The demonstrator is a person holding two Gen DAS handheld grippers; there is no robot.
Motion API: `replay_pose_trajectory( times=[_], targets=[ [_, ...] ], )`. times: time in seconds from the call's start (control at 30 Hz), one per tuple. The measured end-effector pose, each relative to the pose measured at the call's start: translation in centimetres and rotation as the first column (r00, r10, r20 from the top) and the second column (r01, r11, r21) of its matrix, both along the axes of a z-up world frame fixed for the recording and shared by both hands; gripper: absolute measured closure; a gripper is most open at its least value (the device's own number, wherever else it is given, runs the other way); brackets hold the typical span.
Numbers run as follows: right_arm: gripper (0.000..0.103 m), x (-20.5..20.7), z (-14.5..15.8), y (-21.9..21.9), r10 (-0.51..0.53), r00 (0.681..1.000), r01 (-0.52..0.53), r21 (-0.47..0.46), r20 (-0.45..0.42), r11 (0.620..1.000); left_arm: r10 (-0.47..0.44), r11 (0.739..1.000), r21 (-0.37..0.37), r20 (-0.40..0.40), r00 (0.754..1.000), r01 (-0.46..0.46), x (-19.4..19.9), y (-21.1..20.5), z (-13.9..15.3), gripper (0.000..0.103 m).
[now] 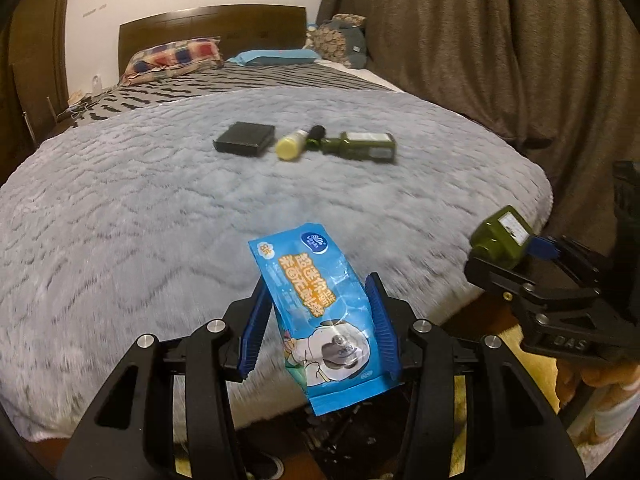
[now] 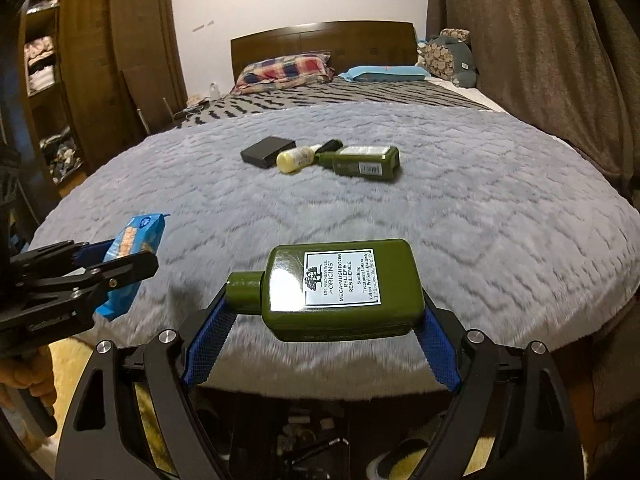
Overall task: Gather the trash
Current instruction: 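Lower both held items into the bin below the bed and open both tools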
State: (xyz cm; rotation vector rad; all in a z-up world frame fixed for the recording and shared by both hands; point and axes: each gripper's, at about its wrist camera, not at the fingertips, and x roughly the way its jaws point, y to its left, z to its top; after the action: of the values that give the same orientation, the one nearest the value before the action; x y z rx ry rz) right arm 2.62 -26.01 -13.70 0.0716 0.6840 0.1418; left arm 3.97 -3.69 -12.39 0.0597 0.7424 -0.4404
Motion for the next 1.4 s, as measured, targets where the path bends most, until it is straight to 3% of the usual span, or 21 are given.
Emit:
replay_pose_trajectory(
  times=[0.23,0.37,0.7,0.97,1.4],
  targets=[
    [0.018,-2.4,-3.5,-0.7,-0.016,0.996,0.016,0.003,-0.093,1.000,-0.041,0.999,-0.026,-0.095,0.995,0.039,-3.9,-0.1,-4.3,0.058],
    [0.018,-2.7,-5.9,-1.0,-0.021,0.986,0.019,-0.009,-0.164,1.000,-0.049,0.999,-0.004,-0.170,0.984,0.049,-4.8,-0.2,-7.6,0.058],
    [0.018,-1.5,-11.8,0.3,-0.013,0.948,0.008,-0.017,-0.319,1.000,-0.066,0.996,0.038,-0.319,0.945,0.082,-4.7,-1.4,-14.3,0.058],
    [0.018,-0.7,-15.4,0.6,0.003,0.906,0.013,0.035,-0.423,0.999,-0.060,0.993,0.070,-0.429,0.901,0.099,-4.0,-2.0,-19.1,0.058],
    [0.018,0.4,-20.0,0.7,0.033,0.845,0.005,0.070,-0.534,0.998,-0.052,0.991,0.075,-0.529,0.847,0.107,-3.3,-1.8,-22.9,0.056]
  ],
)
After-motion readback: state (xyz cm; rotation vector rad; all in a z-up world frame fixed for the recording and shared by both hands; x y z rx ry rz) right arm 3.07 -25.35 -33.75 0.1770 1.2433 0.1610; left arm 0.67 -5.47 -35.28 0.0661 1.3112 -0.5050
